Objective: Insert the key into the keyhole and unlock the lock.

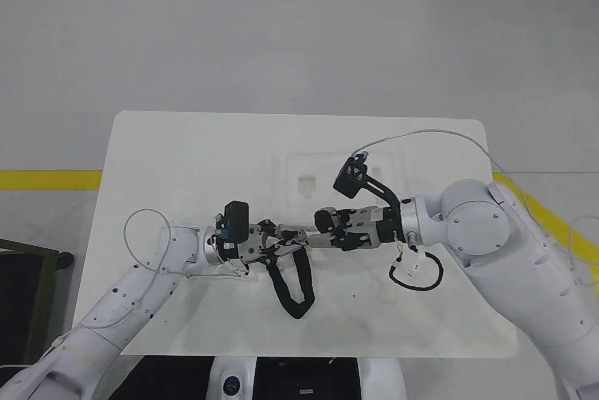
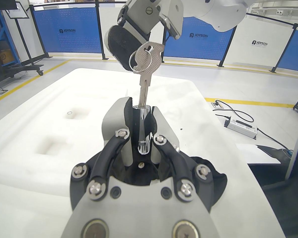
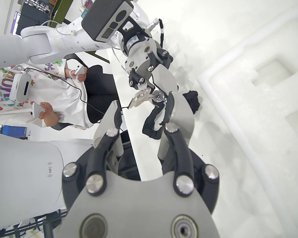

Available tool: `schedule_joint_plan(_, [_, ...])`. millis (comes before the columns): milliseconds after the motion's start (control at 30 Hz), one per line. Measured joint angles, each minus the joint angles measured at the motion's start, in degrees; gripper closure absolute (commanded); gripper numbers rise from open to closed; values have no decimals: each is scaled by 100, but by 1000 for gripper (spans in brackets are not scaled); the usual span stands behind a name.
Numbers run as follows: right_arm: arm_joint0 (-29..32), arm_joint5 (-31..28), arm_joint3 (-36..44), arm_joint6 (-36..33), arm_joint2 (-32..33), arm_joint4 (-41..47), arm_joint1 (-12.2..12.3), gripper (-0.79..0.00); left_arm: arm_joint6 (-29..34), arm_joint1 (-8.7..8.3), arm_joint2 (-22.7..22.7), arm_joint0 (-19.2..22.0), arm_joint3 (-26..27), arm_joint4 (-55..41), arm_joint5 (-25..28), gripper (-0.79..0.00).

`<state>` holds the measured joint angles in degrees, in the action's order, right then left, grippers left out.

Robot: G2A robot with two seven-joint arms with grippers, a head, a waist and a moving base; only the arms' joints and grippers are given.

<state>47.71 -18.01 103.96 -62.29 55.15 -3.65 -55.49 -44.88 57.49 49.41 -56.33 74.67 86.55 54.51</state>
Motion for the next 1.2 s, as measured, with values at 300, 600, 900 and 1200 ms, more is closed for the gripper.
schedule_joint_plan(300, [236,-432,235,263,248,-298,58,-197,-15,17,10,-14,-1,-11,24,0])
schedule_joint_plan(600, [342,-633,326,797,336,-690,53,0,-21,32,26,-26,-9,-5,31,0])
schedule_joint_plan(900, [426,-897,313,940,261,-813,37,0,-98,47,41,-42,-33,-46,73,0])
schedule_joint_plan(1200, [68,-879,56,868,-69,-677,-72,0,-125,62,55,-35,-56,-18,79,0])
